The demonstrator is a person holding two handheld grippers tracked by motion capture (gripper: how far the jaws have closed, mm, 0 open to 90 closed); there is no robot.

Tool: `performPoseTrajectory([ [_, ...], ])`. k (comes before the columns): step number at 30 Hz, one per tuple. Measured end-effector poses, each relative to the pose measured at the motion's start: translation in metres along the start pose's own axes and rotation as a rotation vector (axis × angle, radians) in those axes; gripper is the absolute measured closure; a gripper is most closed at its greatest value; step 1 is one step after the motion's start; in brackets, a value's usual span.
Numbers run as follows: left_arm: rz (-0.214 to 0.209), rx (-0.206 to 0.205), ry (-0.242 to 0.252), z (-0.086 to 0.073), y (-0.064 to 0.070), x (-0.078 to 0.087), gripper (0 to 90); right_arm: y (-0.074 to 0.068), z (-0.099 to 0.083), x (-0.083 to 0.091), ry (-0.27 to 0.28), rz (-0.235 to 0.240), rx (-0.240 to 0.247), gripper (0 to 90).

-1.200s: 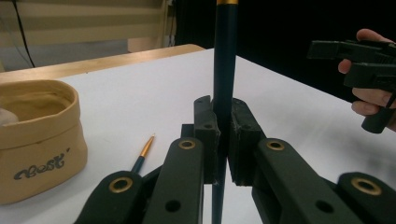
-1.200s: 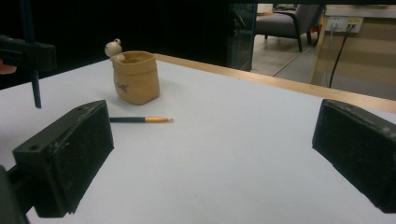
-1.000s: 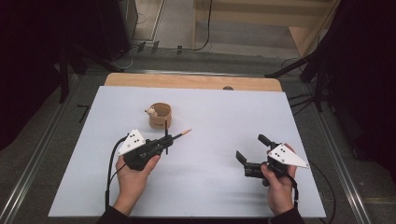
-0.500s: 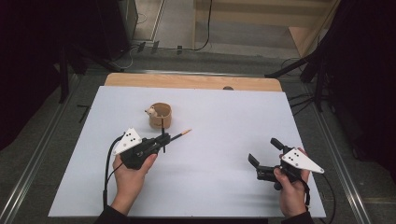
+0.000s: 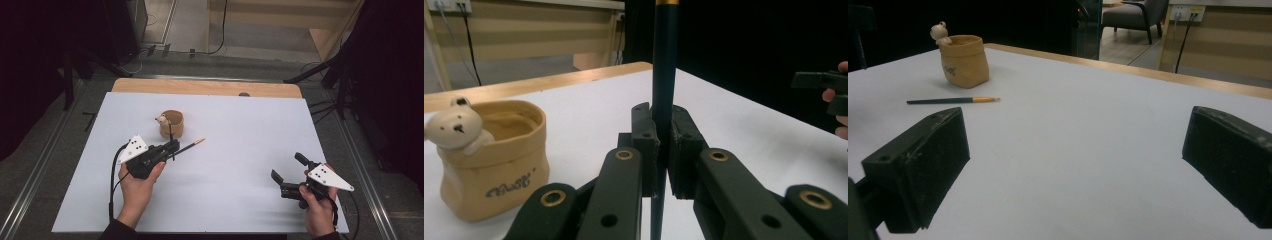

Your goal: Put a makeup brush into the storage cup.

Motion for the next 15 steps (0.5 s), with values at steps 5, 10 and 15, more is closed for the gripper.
performPoseTrajectory([
  [5,0.016,-0.007,0.009,0.006,-0.006,-0.001,84.7,0.000,-0.001,0.000,0.000,0.004,-0.001,0.0],
  [10,0.044,-0.002,0.019,0.009,-0.016,-0.004,84.7,0.002,-0.001,0.002,0.002,-0.001,-0.002,0.0],
  [15,0.052,-0.014,0.022,0.014,-0.023,-0.012,84.7,0.002,-0.001,0.003,0.003,-0.004,-0.004,0.0],
])
Point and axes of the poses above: each handheld gripper's, and its own axes: x roughly backward along the jaws, z roughly out of its top, y roughly to its right, the point moved 1 cm from there along -x, roughly forward along the jaws, and after that the axes turned 14 degrees about y, right-handed, at the moved point
